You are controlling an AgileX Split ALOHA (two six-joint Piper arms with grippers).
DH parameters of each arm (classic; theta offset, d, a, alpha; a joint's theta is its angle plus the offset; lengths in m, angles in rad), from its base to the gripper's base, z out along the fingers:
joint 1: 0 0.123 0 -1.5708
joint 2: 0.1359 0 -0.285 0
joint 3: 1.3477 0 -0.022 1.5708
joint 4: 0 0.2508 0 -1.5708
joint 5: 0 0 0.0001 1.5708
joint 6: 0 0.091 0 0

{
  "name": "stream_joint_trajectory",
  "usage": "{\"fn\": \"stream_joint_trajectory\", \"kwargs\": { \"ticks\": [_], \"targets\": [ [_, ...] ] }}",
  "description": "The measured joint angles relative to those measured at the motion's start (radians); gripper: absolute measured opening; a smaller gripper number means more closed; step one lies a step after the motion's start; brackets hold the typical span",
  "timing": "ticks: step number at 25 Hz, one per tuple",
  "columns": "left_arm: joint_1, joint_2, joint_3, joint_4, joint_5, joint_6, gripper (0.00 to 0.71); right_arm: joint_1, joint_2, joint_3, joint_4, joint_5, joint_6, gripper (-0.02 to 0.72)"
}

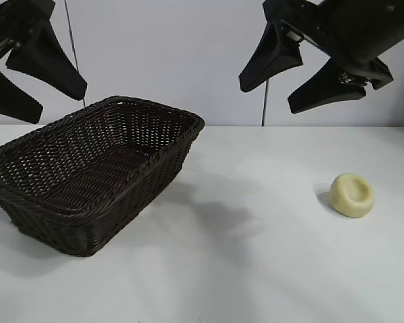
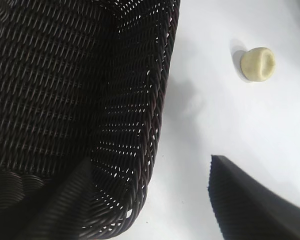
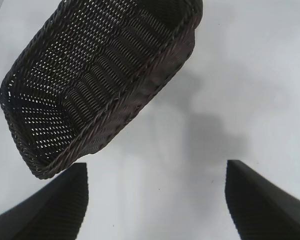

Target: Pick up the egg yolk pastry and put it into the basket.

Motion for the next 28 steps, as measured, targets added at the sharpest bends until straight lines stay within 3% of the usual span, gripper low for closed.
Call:
{"fn": "stream_joint_trajectory", "kwargs": {
  "ticks": [28],
  "targets": [
    [0.000, 0.000, 0.000, -0.002, -0.021, -0.002, 0.487, 0.000, 0.000, 0.000, 0.000, 0.000, 0.000, 0.549]
  ]
}}
